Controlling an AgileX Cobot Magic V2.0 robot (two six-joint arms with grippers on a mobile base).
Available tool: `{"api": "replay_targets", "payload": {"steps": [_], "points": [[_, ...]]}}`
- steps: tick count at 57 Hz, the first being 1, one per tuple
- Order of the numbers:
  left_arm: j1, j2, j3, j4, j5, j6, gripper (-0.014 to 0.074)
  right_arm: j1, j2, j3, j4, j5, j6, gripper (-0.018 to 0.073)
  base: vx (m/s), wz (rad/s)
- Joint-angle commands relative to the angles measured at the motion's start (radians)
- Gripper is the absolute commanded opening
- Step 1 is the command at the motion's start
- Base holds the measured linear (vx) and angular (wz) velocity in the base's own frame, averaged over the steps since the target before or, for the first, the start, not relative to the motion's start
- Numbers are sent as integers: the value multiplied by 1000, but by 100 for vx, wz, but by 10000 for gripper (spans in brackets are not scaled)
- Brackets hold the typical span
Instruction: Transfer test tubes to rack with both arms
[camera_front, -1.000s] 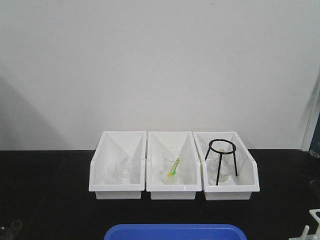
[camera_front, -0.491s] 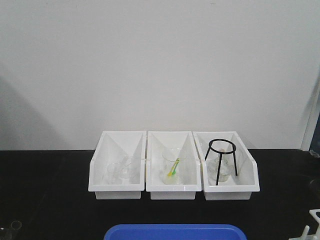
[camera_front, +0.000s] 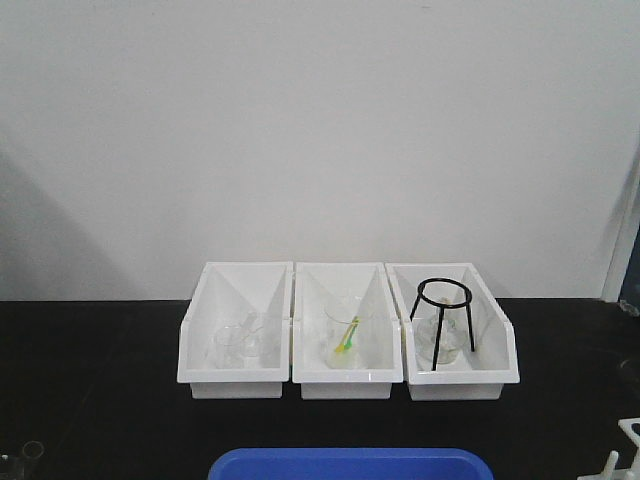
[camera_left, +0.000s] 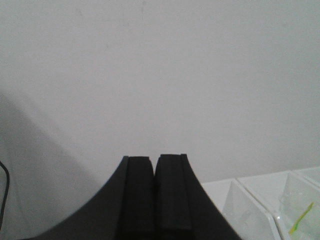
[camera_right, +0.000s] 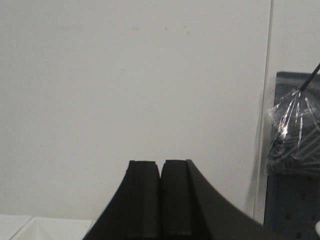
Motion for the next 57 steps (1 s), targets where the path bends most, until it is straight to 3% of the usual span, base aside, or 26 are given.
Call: {"api": "replay_targets", "payload": {"steps": [1, 17, 29, 46, 51, 57], "points": [[0, 83, -64, -3, -62, 0, -15, -4, 73, -43, -8, -102, 12, -4, 0, 0], [0, 147, -63, -3, -84, -1, 11, -4, 113, -43, -9, -92, 53, 1, 0, 0], [0, 147, -63, 7, -82, 8, 148, -4, 113, -43, -9, -80, 53, 85, 0, 0], [0, 150, -63, 8, -78, 99, 512, -4, 113, -42, -1, -36, 55, 473, 0, 0], [0, 162, -63, 8, -79, 104, 577, -4, 113, -37, 0, -40, 47, 596, 0, 0], [0, 171, -63, 8, -80, 104, 601, -4, 113, -37, 0, -40, 46, 667, 0, 0]]}}
